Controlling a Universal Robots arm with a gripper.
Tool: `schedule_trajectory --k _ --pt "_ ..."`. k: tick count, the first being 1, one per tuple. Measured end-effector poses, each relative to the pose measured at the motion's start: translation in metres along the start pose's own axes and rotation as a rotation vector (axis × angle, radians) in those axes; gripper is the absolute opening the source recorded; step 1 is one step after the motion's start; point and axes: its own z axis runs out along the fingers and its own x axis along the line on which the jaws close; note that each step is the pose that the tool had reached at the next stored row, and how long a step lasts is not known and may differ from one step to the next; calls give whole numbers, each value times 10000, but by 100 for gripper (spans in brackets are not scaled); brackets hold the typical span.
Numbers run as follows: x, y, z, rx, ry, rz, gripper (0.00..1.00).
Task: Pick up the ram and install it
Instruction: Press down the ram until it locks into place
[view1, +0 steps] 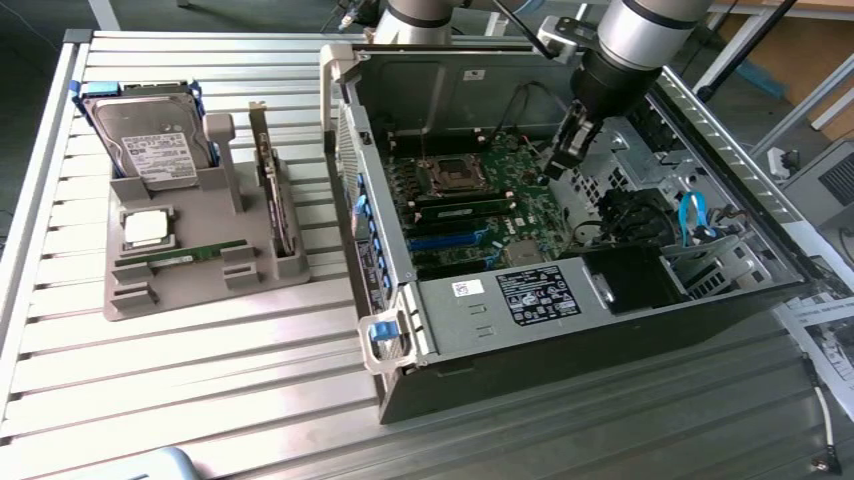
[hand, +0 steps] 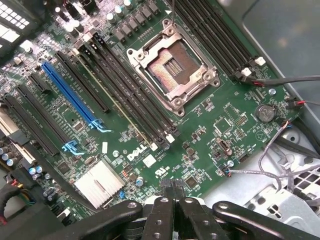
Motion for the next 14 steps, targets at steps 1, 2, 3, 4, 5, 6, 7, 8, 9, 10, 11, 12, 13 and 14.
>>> schedule_trajectory --k 1,2,3,4,5,6,7,8,9,10,11,12,13,14 --pt "0 0 1 0 0 41 11" --pt "0 0 1 1 -1 83 11" --pt "0 0 2 1 -1 129 11" --pt "0 0 3 1 -2 185 11" --pt "0 0 3 2 -2 223 11" --pt "0 0 4 1 -3 263 11" --pt "0 0 5 1 -3 302 11" --pt "0 0 6 2 -4 335 11" --pt "0 0 6 2 -4 392 11" --pt "0 0 8 2 -5 449 11" --pt "0 0 8 2 -5 483 11" --pt "0 0 9 3 -6 524 11" --pt "0 0 10 3 -7 565 11" --pt "0 0 10 3 -8 615 11"
